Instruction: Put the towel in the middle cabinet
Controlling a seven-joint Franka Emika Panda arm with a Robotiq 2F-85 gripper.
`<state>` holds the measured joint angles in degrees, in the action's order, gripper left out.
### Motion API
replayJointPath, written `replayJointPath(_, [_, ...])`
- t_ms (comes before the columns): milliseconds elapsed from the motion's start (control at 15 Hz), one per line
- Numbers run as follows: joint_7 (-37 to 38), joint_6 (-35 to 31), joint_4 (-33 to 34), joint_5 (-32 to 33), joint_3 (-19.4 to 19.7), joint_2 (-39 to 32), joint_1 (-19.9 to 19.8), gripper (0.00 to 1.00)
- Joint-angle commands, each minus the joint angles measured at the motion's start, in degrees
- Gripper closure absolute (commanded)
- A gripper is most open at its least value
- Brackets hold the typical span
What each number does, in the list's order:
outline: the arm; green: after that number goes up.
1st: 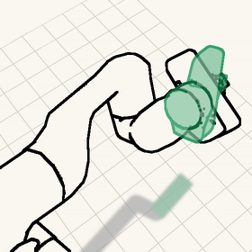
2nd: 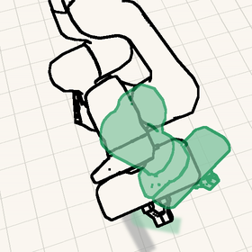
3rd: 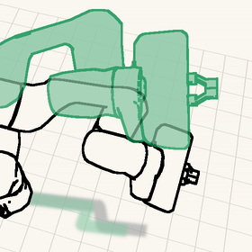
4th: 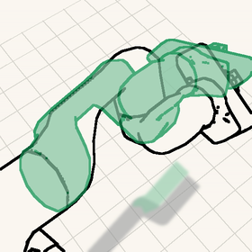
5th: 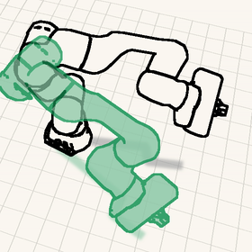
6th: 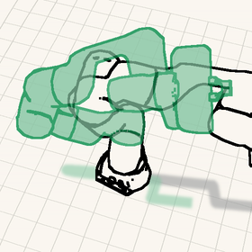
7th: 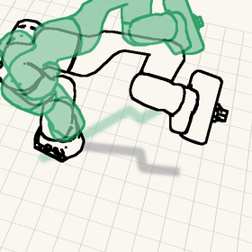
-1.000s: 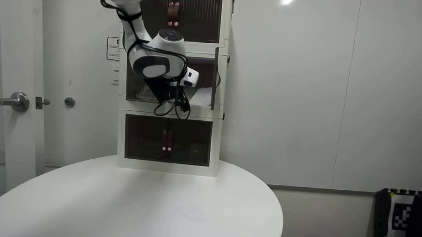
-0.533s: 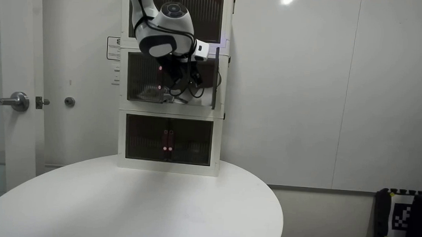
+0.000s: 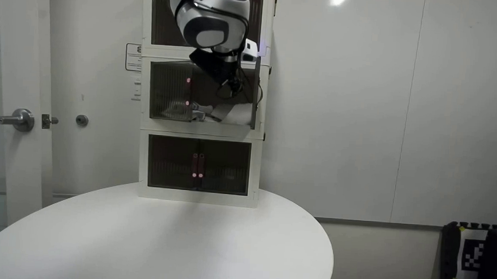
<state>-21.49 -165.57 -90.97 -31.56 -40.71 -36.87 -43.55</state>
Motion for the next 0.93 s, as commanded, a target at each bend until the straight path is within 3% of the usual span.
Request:
replayJointPath(0, [-5.2,13.6,-5.2,0.1,-3.2,6.6,-7.6,0.0])
replayJointPath(333, [-19.7,34.3,-10.0,-8.9,2.4,18.2,-9.2,0.0])
replayJointPath(400, [-20.0,38.0,-11.4,-7.5,-2.6,18.7,-14.0,0.0])
replayJointPath(467, [-20.9,42.7,-11.6,-8.2,-2.4,20.0,-14.2,0.0])
replayJointPath(533, [-22.1,48.8,-11.5,-12.4,3.3,22.4,-9.8,0.0])
replayJointPath(600, [-20.8,53.5,-11.8,-13.4,5.2,23.7,-8.4,0.0])
replayJointPath(667, [-19.0,56.1,-12.8,-14.7,9.7,26.0,-4.7,0.0])
replayJointPath(800, [-20.2,53.9,-15.6,-14.2,17.2,29.9,2.6,0.0])
replayJointPath(867, [-25.0,50.6,-17.2,-14.0,20.6,31.7,6.4,0.0])
